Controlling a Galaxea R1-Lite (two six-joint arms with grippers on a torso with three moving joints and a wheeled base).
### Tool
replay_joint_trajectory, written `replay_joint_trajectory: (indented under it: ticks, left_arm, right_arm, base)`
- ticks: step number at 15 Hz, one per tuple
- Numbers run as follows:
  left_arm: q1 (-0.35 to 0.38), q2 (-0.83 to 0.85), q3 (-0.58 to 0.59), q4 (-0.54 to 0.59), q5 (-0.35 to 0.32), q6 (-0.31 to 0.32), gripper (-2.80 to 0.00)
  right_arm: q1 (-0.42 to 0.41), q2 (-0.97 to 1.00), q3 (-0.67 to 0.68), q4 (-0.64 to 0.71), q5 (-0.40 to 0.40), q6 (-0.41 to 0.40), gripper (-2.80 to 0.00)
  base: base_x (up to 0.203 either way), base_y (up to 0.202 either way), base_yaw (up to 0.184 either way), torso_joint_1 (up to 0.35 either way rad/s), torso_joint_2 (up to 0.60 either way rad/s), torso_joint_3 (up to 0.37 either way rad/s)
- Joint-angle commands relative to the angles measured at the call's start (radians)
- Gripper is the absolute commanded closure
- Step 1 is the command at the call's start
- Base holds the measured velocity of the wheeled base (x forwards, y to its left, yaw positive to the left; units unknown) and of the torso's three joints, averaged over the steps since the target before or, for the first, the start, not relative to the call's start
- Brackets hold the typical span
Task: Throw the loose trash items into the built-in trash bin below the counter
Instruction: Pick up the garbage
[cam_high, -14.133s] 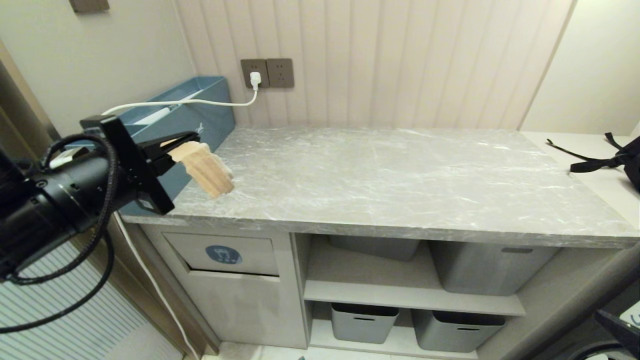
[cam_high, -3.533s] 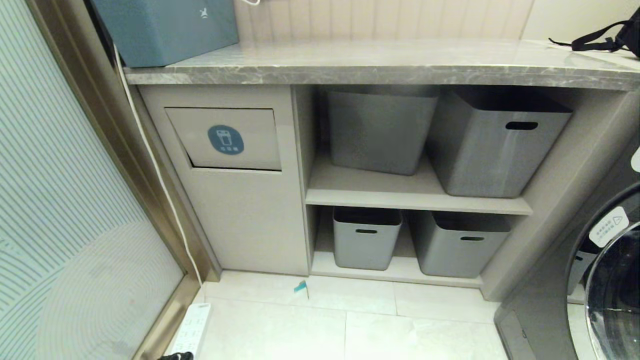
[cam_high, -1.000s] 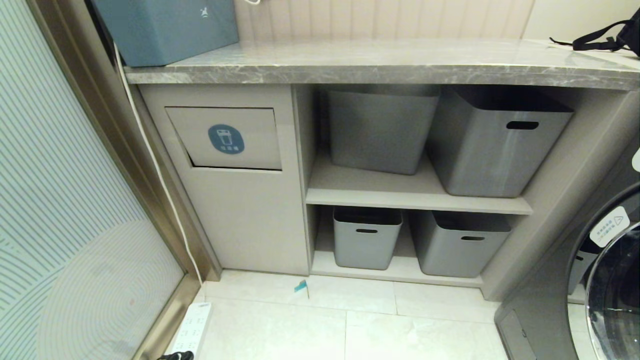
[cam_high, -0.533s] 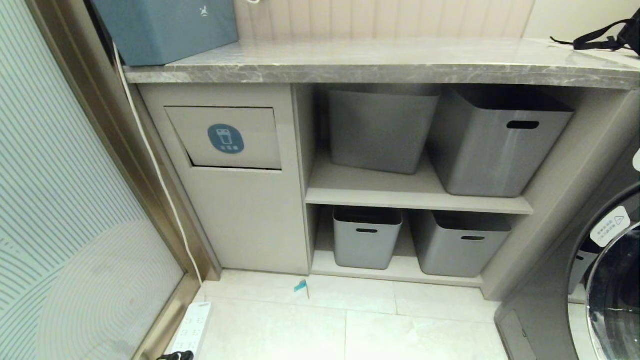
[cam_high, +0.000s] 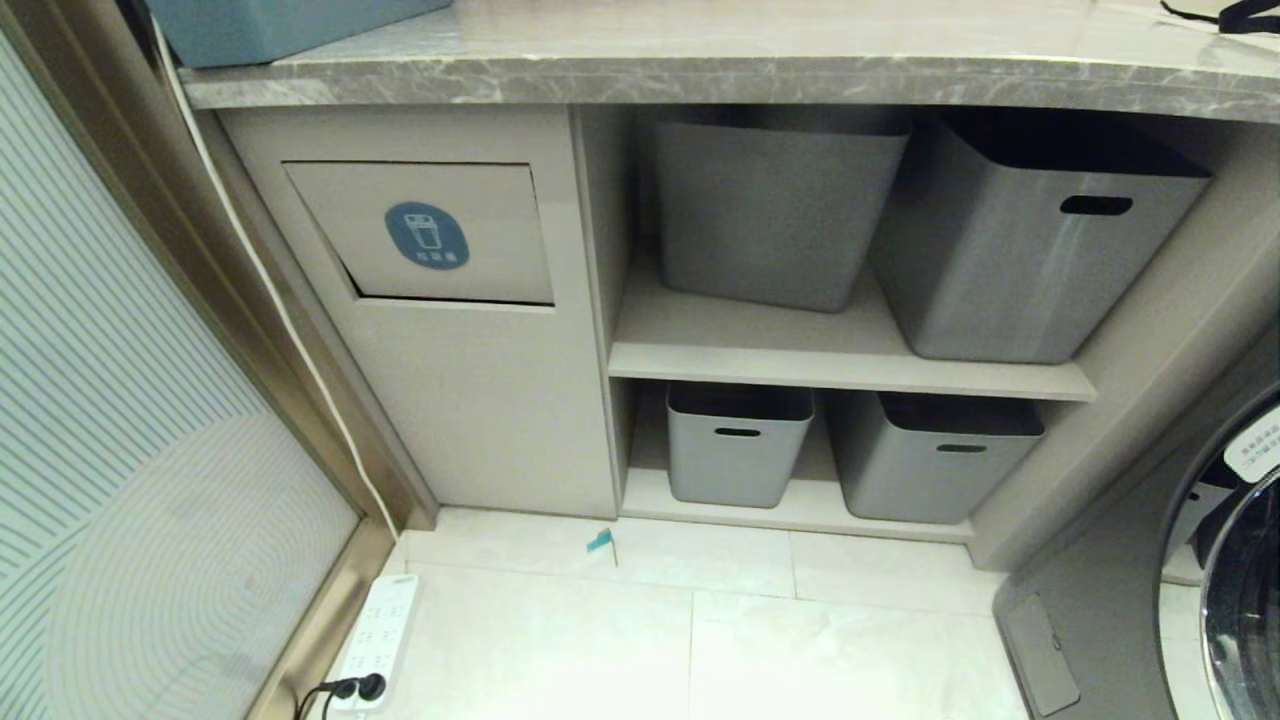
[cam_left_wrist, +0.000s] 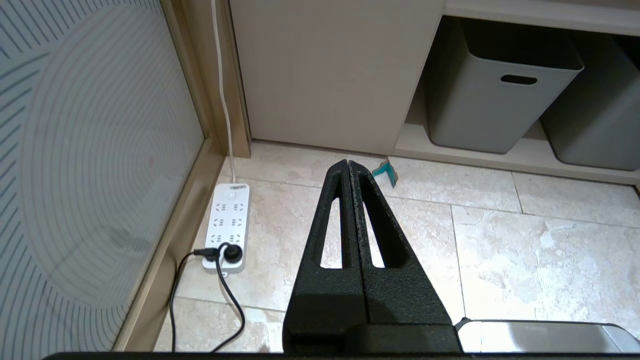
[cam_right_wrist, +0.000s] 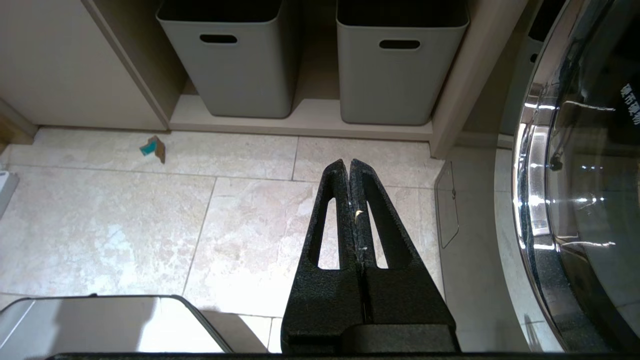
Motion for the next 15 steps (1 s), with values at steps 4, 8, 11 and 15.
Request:
replay_joint_trajectory:
  ticks: [4,8,11,15]
  left_arm:
    - [0.000,0.002,0.003,0.000,0.001,-0.002,0.00]
    - [0.000,0.002,0.003,0.000,0.001,-0.005,0.00]
    - [0.000,0.002,0.003,0.000,0.001,-0.005,0.00]
    - [0.000,0.002,0.003,0.000,0.001,-0.004,0.00]
  right_arm:
    - [0.000,0.001,0.002,0.001,0.000,0.003,0.00]
    - [0.000,0.002,0.002,0.001,0.000,0.003,0.00]
    - [0.000,0.002,0.002,0.001,0.000,0.005,0.00]
    - [0.000,0.002,0.002,0.001,0.000,0.003,0.00]
  base:
    - [0.000,0.000,0.000,0.000,0.00,-0.200]
    - [0.000,0.000,0.000,0.003,0.00,-0.200]
    - [0.000,0.000,0.000,0.004,0.00,-0.197]
    - [0.000,0.000,0.000,0.003,0.00,-0.200]
